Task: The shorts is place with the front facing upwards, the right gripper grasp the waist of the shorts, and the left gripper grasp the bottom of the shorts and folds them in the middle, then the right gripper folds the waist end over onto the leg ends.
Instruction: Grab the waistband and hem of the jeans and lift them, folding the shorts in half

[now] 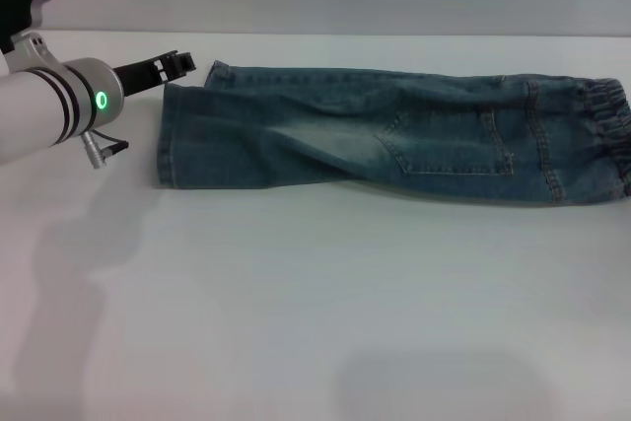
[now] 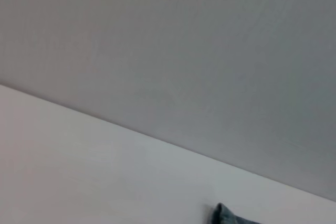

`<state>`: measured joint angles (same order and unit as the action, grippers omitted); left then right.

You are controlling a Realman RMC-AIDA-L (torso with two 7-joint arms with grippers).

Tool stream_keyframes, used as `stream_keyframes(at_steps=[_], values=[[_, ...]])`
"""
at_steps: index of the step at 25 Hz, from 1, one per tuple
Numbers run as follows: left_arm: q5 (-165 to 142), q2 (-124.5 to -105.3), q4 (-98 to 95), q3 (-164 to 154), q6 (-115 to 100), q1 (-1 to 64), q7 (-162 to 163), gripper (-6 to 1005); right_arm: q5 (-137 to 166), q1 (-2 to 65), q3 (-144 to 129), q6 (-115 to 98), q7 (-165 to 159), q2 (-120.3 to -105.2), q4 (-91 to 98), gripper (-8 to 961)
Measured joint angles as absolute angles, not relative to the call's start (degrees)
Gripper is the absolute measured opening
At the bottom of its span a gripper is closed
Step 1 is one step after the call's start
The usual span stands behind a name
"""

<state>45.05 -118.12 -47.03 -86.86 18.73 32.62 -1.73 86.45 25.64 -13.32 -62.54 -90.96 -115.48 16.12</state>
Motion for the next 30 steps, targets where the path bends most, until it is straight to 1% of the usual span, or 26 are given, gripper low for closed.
stream_keyframes(at_steps=[4, 6, 11, 16, 30], values=[[45.14, -118.01, -48.34, -86.93, 19.91, 32.25, -2.03, 298, 86.65, 23.80, -14.65, -62.58, -89.35, -116.32, 16.18, 506], [45.16, -117.99, -48.85, -87.07, 20.20, 32.11, -2.49, 624, 86.70, 22.68, -15.45, -62.50, -89.39, -116.57, 16.17, 604], [45.19, -117.96, -49.18, -87.18, 21.20, 32.21, -3.89, 732, 87.11, 20.44, -15.70, -62.01, -90.85, -116.72, 15.48, 628], [45.18, -117.94, -49.07, -87.18, 22.04, 32.32, -4.67, 840, 87.29, 19.23, -15.53, -61.21, -91.24, -117.35, 15.37, 633], [45.27, -118.03, -49.67, -87.19, 24.22, 32.05, -6.05, 840, 87.97, 21.50, -16.52, -60.63, -91.55, -117.42, 14.84, 634]])
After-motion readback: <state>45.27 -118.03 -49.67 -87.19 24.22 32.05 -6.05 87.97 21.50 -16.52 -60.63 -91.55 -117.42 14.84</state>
